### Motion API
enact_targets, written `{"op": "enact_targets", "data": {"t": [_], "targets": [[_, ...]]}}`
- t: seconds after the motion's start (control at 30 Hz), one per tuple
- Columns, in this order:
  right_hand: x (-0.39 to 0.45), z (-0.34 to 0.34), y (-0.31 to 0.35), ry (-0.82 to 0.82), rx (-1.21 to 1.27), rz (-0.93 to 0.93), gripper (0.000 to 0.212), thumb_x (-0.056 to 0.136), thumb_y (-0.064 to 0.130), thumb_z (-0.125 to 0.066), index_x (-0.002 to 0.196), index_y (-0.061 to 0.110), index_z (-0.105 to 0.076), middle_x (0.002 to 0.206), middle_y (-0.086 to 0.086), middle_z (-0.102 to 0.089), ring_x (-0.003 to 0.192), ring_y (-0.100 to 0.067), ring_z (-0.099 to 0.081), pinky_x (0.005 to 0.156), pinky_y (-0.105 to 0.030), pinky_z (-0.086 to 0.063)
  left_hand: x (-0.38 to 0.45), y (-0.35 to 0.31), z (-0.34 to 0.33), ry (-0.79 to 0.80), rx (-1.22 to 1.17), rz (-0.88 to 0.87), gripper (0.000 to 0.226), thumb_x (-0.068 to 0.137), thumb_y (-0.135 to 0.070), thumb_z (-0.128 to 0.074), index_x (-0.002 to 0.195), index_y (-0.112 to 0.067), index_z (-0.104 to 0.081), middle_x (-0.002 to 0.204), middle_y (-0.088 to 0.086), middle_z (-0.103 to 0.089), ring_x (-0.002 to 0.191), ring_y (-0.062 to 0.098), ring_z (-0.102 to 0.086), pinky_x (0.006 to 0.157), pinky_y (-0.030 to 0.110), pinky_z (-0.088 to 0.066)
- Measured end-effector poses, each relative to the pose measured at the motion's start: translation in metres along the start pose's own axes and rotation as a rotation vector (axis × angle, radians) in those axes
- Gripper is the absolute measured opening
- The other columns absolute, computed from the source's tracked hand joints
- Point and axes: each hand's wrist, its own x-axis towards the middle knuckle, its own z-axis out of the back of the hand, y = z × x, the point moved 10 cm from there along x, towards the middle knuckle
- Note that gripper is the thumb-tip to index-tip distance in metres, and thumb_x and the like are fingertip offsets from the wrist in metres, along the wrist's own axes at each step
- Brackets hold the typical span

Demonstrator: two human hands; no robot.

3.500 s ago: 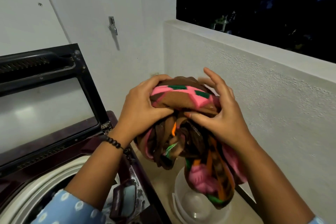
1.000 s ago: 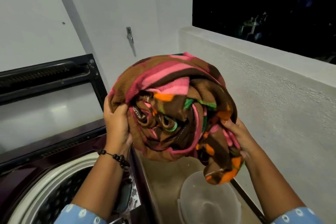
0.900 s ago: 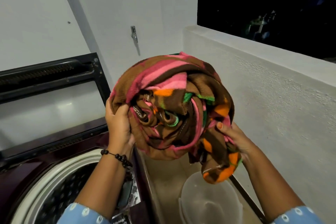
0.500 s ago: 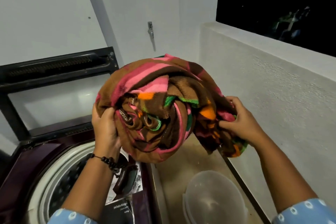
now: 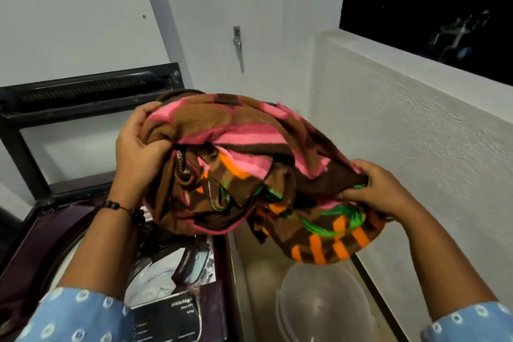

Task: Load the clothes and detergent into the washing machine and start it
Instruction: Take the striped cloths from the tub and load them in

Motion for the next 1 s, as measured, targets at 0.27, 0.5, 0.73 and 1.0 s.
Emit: {"op": "enact_targets", "data": {"t": [0.27, 0.5, 0.73, 1.0], "targets": [[-0.014, 0.071, 0.024, -0.533, -0.392, -0.001, 0.033, 0.079, 0.002, -0.065, 0.11, 0.015, -0.063, 0.109, -0.014, -0.055, 0.106, -0.035, -0.052, 0.078, -0.038, -0.042, 0.009, -0.008, 0.008, 0.104, 0.258, -0.044, 0.052, 0.06, -0.02, -0.064, 0.107, -0.042, -0.059, 0.12, 0.007, -0.063, 0.107, 0.018, -0.06, 0.099, 0.033, -0.048], [-0.018, 0.088, -0.044, -0.724, 0.055, -0.272, 0.099, 0.077, 0.029, -0.076, 0.152, 0.023, -0.011, 0.157, -0.017, -0.018, 0.143, -0.039, -0.018, 0.107, -0.067, -0.025, 0.013, -0.014, 0.016, 0.142, 0.146, -0.013, 0.054, 0.064, -0.004, -0.056, 0.11, -0.031, -0.062, 0.101, -0.013, -0.066, 0.092, -0.002, -0.061, 0.085, 0.013, -0.049], [-0.014, -0.037, -0.081, -0.327, 0.262, -0.47, 0.095, 0.08, 0.051, -0.07, 0.15, 0.013, -0.019, 0.15, -0.024, -0.024, 0.132, -0.043, -0.037, 0.106, -0.054, -0.039, 0.017, -0.011, 0.004, 0.077, -0.119, 0.079, 0.055, 0.082, 0.015, -0.048, 0.105, -0.03, -0.072, 0.103, -0.011, -0.075, 0.104, 0.01, -0.067, 0.093, 0.025, -0.053], [-0.066, -0.166, -0.091, 0.02, 1.088, -0.836, 0.082, 0.08, 0.081, -0.035, 0.119, 0.014, -0.061, 0.104, -0.018, -0.072, 0.091, -0.034, -0.07, 0.08, -0.052, -0.056, 0.028, -0.017, -0.004, -0.002, -0.162, 0.167, 0.043, 0.085, 0.01, -0.044, 0.09, -0.026, -0.067, 0.071, -0.017, -0.072, 0.068, -0.002, -0.064, 0.066, 0.014, -0.052]]}}
